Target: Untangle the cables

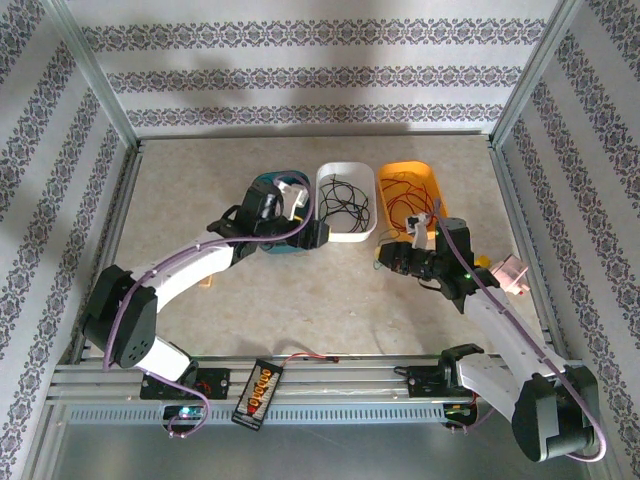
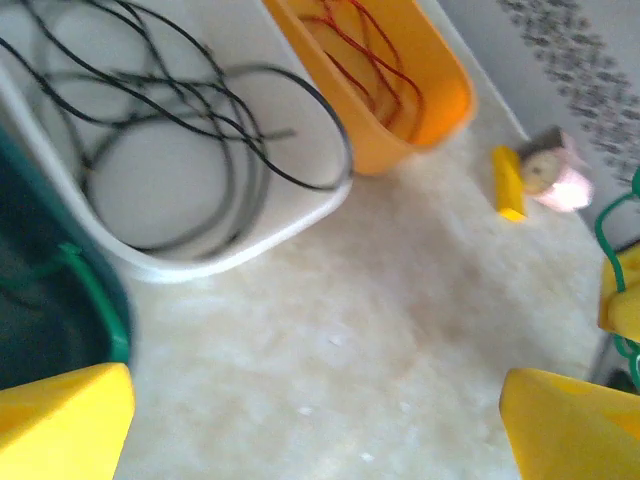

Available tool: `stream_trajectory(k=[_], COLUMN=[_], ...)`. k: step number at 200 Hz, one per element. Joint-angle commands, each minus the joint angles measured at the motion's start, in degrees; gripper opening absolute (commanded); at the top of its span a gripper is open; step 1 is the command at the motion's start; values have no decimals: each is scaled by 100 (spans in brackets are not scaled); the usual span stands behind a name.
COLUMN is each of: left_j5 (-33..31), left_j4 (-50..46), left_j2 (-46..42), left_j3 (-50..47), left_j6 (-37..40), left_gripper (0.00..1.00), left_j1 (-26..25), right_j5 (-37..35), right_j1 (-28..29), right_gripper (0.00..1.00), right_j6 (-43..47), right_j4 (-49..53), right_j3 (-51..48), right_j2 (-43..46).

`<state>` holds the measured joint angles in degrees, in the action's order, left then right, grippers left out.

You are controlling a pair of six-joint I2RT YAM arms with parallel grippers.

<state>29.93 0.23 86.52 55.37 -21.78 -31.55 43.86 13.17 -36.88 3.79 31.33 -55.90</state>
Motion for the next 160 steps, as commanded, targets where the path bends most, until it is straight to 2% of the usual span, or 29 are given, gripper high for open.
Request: stream_trajectory(k=[1,28,46,80,160], left_j5=[1002,1260,1467,1495,1493], left_j4=[999,1550,1900,1709,2247], left_j2=[-127,-117,-73,67,440], left_j3=[-119,-286,-367,-236,-179], left_j6=[-485,-736,-927,-809,-1135], left_gripper=[94,95,94,89,78], left_j1=[-238,-393,-442,-618,-747], right_j5=[944,1183,1032,670,-990], right_j1=[244,520,566,646,1151], right_gripper=[12,13,13,13,12], right_j6=[-135,-91,-153,-580,-1362], right_j4=[-809,-941,-973,-1423,-2157], right_j3=[50,186,222,203,125], right_j2=[-116,-273,-358,-512,-429])
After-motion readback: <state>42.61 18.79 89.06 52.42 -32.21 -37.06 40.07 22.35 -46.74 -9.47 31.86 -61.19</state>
